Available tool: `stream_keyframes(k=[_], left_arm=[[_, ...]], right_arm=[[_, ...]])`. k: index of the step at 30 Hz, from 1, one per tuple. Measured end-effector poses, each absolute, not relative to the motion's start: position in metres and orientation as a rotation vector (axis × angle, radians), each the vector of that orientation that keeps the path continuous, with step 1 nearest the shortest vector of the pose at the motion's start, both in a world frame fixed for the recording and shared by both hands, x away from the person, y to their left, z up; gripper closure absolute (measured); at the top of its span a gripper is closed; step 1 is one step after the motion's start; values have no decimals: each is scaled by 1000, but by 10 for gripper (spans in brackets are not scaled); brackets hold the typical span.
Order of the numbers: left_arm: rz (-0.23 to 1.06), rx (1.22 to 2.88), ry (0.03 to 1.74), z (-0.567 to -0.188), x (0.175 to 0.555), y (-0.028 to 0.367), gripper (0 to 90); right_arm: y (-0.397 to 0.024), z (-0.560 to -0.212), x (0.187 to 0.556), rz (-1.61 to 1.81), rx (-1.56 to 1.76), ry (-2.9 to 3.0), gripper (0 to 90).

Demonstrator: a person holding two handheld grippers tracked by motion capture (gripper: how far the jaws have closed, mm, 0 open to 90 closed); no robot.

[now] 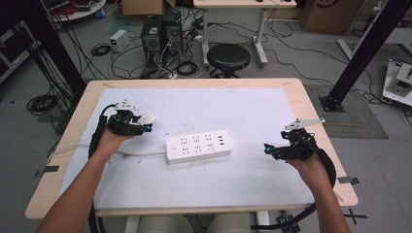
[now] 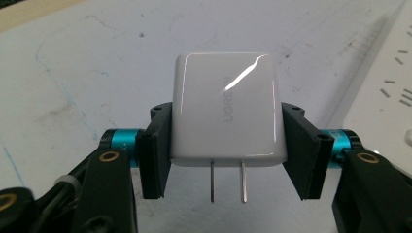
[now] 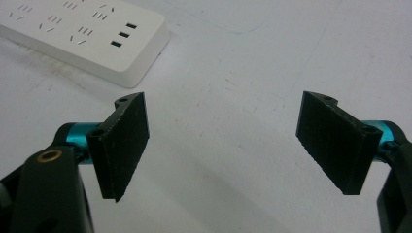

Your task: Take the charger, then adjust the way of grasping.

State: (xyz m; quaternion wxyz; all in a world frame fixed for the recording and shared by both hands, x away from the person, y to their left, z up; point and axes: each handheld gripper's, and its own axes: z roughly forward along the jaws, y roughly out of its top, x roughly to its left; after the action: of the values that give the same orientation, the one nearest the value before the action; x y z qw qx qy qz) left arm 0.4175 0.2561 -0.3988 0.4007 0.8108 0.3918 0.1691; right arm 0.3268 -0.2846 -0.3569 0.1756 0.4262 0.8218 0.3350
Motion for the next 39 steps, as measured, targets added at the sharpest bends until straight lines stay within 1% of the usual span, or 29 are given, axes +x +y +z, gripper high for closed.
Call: stream_keyframes(k=[3, 9, 21, 31, 39], left_arm=[[439, 1997, 1014, -394, 403, 258, 426], [477, 1950, 1011, -385, 377, 260, 427], [516, 1956, 896, -363, 338, 249, 428], [481, 1941, 786, -354, 317, 237, 426], [450, 1970, 693, -352, 309, 221, 426]], right_arm=[[-283, -357, 326, 956, 1193, 2334, 198], [-279, -358, 325, 964, 1164, 2349, 198], [-275, -354, 315, 986, 1136, 2350, 198], [-271, -357, 312, 977, 1122, 2364, 198], [-268, -355, 308, 991, 1101, 2369, 197]])
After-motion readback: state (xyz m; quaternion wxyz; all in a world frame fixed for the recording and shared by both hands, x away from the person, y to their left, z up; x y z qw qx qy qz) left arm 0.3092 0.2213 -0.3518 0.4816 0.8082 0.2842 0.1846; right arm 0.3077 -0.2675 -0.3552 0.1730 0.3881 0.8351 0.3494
